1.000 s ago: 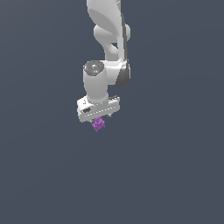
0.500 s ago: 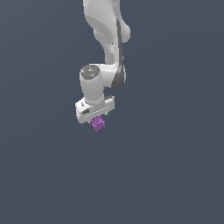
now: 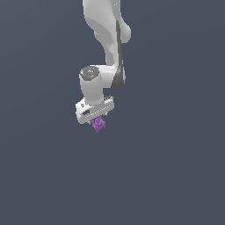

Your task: Pick up the object and move it to a goal position.

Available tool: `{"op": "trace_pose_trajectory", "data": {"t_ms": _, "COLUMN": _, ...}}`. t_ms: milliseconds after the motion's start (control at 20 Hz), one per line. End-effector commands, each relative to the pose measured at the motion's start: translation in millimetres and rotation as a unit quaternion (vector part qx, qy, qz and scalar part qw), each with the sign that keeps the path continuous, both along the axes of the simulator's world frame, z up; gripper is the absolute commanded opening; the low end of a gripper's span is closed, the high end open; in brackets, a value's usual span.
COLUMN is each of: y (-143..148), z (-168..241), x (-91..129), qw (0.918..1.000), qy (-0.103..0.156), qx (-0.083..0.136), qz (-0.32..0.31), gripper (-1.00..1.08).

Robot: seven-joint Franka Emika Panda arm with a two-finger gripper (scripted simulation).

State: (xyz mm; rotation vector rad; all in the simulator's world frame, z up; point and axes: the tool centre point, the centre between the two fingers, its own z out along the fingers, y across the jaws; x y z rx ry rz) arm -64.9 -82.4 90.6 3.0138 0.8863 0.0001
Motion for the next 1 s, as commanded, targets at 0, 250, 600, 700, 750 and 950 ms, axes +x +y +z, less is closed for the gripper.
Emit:
{"op": "trace_pose_trajectory", "data": {"t_ms": 0, "y": 0, "z": -3, "x": 0, "qw": 1.0000, "qy": 0.000, "qx": 0.000, "qz": 0.000, "gripper": 1.00}}
{"op": "trace_pose_trajectory", "data": {"t_ms": 250, "y": 0, "z": -21, "x": -1, "qw": 1.0000, "qy": 0.000, "qx": 0.000, "qz": 0.001, "gripper": 1.00}}
{"op": "trace_pose_trajectory", "data": {"t_ms": 600, "y": 0, "z": -48, "x": -1, "qw": 1.0000, "qy": 0.000, "qx": 0.000, "qz": 0.002, "gripper": 1.00}}
{"op": "trace_pose_trajectory", "data": {"t_ms": 700, "y": 0, "z": -50, "x": -1, "qw": 1.0000, "qy": 0.000, "qx": 0.000, "qz": 0.002, "gripper": 1.00}}
{"op": "trace_pose_trajectory", "data": {"t_ms": 750, "y": 0, "z": -50, "x": -1, "qw": 1.0000, "qy": 0.000, "qx": 0.000, "qz": 0.002, "gripper": 1.00}}
{"op": "trace_pose_trajectory", "data": {"t_ms": 950, "y": 0, "z": -50, "x": -1, "qw": 1.0000, "qy": 0.000, "qx": 0.000, "qz": 0.002, "gripper": -1.00}}
